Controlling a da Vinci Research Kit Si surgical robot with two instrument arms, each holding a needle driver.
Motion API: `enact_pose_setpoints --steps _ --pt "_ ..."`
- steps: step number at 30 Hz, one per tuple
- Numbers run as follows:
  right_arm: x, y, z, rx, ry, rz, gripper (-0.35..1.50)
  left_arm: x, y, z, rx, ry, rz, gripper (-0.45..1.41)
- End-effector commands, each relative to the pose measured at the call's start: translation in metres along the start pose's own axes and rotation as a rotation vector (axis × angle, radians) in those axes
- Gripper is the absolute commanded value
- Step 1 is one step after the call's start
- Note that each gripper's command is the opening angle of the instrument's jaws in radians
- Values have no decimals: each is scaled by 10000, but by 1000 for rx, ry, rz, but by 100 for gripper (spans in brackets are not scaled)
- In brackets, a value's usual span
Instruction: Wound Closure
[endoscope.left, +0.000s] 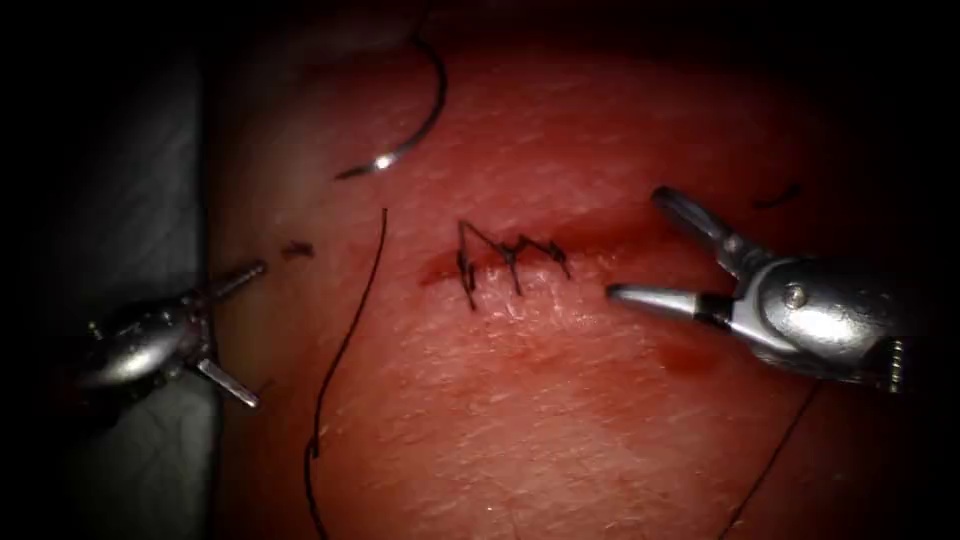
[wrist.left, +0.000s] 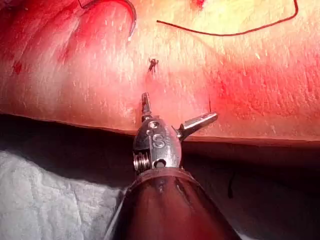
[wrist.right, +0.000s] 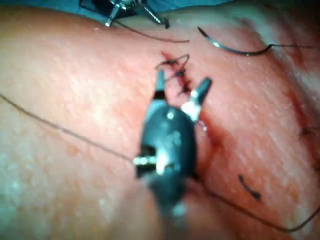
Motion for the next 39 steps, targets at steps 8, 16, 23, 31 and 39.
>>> enact_pose_setpoints --steps 8,16,23,31,39 --pt "-5 -14 14 12 0 1 147 -11 -54 21 177 -66 8 111" --pt "-7 -20 19 20 -5 -5 147 16 -90 12 292 -33 33 108" --pt "-7 -20 19 22 -8 -6 145 28 -110 -9 346 -39 74 103" --pt "-7 -20 20 21 -8 0 145 33 -114 -14 397 88 120 103" --pt "-9 -22 21 23 -6 3 145 42 -65 -13 406 299 137 106"
